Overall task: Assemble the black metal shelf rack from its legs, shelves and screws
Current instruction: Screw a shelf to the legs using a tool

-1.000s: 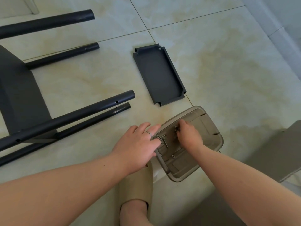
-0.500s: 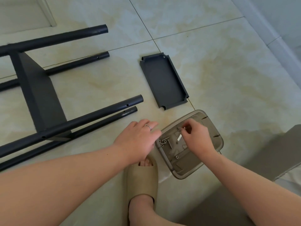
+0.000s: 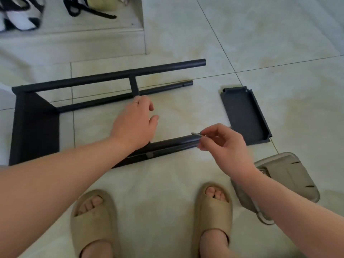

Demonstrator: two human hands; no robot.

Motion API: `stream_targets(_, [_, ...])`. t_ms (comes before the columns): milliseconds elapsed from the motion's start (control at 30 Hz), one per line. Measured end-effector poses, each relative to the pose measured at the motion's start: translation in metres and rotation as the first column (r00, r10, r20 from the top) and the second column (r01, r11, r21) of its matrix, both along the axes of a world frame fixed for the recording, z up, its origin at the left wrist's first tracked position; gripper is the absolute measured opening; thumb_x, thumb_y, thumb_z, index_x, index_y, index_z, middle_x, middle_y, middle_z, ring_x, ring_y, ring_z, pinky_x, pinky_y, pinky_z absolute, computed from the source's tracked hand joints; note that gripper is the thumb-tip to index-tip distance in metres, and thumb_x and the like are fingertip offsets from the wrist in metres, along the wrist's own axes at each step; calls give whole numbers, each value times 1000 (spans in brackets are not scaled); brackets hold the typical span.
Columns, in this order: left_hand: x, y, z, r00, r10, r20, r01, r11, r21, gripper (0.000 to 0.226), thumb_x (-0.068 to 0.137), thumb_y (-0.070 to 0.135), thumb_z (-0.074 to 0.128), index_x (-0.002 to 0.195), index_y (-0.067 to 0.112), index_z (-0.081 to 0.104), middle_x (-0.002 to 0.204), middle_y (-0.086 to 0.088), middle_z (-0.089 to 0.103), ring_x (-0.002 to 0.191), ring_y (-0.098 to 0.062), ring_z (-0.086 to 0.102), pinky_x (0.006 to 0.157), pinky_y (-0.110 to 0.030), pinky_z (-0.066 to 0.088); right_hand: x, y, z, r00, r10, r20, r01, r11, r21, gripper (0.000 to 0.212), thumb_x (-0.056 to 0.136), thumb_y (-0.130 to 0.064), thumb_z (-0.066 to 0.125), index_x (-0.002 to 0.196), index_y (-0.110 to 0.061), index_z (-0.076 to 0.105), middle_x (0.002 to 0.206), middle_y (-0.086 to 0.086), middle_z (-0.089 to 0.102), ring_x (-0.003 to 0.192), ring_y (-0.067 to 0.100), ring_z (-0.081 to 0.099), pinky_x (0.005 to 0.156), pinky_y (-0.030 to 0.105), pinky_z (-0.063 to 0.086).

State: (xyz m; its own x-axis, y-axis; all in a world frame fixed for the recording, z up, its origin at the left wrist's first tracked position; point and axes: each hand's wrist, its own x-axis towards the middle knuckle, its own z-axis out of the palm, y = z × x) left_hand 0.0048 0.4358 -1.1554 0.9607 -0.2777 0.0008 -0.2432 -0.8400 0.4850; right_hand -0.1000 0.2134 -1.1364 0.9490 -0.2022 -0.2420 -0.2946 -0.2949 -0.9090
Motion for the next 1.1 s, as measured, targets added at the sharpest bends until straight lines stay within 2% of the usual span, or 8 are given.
stream_targets(100, [12,40,-17,948,148,-282,-150,989,15,26,101,42,50,114,19,51,103,2,56,85,-15,56,74,-35,47,14,35,-7,997,79,-16,-78,995,61,14,93,-7,69,94,-21,71,81,-1,77,82,13,75,83,33,61])
stream_targets(200, [21,60,-33,758,59,-650,-143,987,-77,41,103,51,40,123,19,58,108,4,64,90,-17,66,83,-37,54,17,59,-19,988,151,-42,-145,983,108,11,92,-4,69,94,-14,71,81,1,76,78,12,75,77,19,57])
stream_targets(267, [21,65,-39,639,-17,-769,-164,974,-159,44,102,54,40,121,21,62,109,9,67,89,-16,70,82,-34,55,15,69,-28,981,186,-53,-180,977,112,11,92,-2,70,92,-14,70,81,1,76,77,13,75,75,18,56])
stream_targets(400, [13,63,-55,565,-172,-807,-45,970,-238,42,100,55,46,95,21,69,86,-1,78,74,-14,73,73,-28,55,11,81,-44,964,253,-81,-246,966,79,14,90,-3,72,88,-16,68,82,0,74,78,15,75,78,32,60])
stream_targets(500, [8,62,-63,589,-194,-784,-60,958,-282,39,100,47,51,96,12,68,78,-7,76,71,-16,74,69,-32,59,6,84,-55,950,296,-96,-293,955,42,13,90,-5,73,88,-17,68,82,-1,74,79,15,75,79,37,59])
stream_targets(600, [6,61,-69,645,-177,-743,-54,960,-276,36,100,44,52,94,12,68,60,1,71,50,-7,65,52,-18,53,2,82,-61,954,287,-89,-285,958,36,13,90,-3,72,89,-15,68,82,0,74,79,15,75,80,39,59])
stream_targets(700, [6,59,-72,656,-165,-736,-57,962,-267,37,99,47,53,90,14,67,54,1,67,42,-6,58,48,-17,47,0,83,-65,959,276,-65,-274,961,36,16,90,-2,72,89,-17,68,83,0,74,80,15,76,80,36,59])
stream_targets(1100, [5,61,-76,645,-179,-743,-110,941,-321,36,98,46,56,92,14,71,58,-5,68,53,-15,62,57,-28,52,7,92,-73,951,304,-58,-307,950,-53,17,91,-10,73,87,-26,67,79,-12,74,80,6,74,74,16,54])
